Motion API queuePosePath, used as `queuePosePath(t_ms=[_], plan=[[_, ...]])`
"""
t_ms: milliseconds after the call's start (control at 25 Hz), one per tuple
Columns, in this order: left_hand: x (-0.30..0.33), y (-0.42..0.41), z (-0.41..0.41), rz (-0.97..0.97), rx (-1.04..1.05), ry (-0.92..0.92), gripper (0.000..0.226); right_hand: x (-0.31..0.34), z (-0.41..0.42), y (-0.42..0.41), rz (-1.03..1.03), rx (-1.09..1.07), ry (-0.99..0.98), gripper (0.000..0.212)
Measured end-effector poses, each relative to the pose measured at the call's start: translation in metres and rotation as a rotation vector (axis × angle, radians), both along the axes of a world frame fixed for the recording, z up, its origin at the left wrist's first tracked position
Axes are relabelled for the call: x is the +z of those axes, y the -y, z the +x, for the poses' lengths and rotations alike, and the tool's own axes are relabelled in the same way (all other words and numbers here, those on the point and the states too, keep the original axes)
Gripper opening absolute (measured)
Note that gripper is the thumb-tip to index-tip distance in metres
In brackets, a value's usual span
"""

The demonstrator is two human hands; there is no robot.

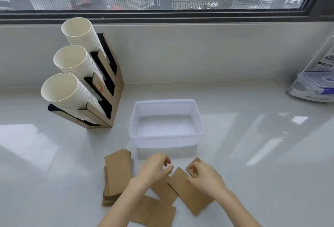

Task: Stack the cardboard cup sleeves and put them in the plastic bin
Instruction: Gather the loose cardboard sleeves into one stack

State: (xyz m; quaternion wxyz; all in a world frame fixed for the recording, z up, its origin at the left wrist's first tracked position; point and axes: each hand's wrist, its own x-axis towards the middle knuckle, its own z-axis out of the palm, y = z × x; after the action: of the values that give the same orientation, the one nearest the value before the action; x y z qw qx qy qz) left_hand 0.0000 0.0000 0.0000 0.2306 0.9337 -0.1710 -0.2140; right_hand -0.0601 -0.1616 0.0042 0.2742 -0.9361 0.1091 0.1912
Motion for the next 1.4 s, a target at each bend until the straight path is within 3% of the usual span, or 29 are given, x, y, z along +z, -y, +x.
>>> queuePosePath(t_ms=[160,320,520,640,760,880,1000,1120,1200,1400], plan=[[-0.016,0.008,-0.008,0.078,-0.051,-0.044,0.038,-0.012,-0.008,-0.007,-0.144,0.060,-0.034,0.035],[-0.031,0.014,-0.015,0.106,-0.066,-0.056,0.039,-0.026,-0.014,-0.012,-0.231,0.060,0.010,0.047],[-0.037,0.019,-0.019,-0.008,0.005,-0.112,0.039,-0.033,-0.012,-0.015,-0.181,0.032,0.058,0.041],[-0.035,0.015,-0.018,-0.153,0.080,-0.132,0.020,-0.034,-0.012,-0.011,-0.078,-0.026,0.099,0.036],[-0.032,0.004,-0.014,-0.289,0.191,-0.155,0.005,-0.030,-0.009,0.003,0.053,-0.214,0.179,0.026],[-0.030,-0.009,-0.008,-0.349,0.266,-0.151,0.004,-0.029,-0.008,0.017,-0.054,-0.269,0.174,0.043],[-0.032,-0.018,-0.005,-0.374,0.310,-0.158,0.004,-0.033,-0.008,0.022,-0.197,-0.238,0.025,0.070],[-0.035,-0.022,-0.008,-0.415,0.371,-0.189,0.005,-0.039,-0.010,0.017,-0.232,-0.230,0.022,0.063],[-0.035,-0.022,-0.010,-0.438,0.404,-0.218,0.006,-0.039,-0.010,0.014,-0.207,-0.251,0.071,0.054],[-0.033,-0.022,-0.012,-0.497,0.464,-0.273,0.008,-0.023,-0.004,0.007,0.016,-0.181,0.245,0.060]])
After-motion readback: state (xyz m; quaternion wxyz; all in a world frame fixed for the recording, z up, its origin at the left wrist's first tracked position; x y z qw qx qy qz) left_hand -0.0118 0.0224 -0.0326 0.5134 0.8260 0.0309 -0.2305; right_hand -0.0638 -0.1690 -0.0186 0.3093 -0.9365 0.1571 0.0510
